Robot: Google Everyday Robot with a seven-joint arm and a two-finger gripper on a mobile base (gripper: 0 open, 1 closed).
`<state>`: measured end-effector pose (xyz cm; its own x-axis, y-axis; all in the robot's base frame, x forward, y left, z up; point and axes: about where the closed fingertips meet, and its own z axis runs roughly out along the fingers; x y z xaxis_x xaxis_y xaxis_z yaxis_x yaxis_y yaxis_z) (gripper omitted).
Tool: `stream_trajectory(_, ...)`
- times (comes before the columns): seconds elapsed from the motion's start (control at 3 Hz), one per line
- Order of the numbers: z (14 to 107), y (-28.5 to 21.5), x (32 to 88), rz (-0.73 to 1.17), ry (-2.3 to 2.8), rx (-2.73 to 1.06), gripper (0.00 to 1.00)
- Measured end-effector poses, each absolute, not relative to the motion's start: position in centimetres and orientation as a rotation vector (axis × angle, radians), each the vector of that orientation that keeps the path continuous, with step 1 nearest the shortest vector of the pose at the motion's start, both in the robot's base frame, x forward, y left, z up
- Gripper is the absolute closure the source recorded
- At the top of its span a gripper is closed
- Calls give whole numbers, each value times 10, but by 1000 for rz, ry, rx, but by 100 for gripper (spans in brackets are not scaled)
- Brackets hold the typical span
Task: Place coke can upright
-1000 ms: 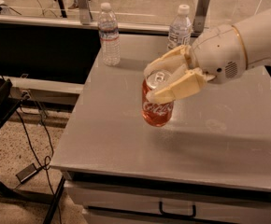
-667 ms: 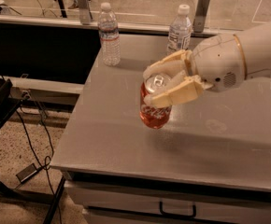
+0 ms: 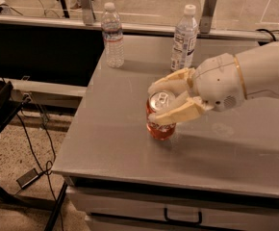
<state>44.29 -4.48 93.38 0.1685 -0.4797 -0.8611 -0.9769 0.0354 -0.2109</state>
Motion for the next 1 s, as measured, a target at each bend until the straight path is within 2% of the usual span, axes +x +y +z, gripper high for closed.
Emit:
stream_trajectory(0.33,903,-52,446,779,1498,-1532,12)
stream_trajectory(0.67,889,-55,450,817,1516,-1512,0)
stream_trajectory(1.0,890,-55,450,817,1516,-1512,0)
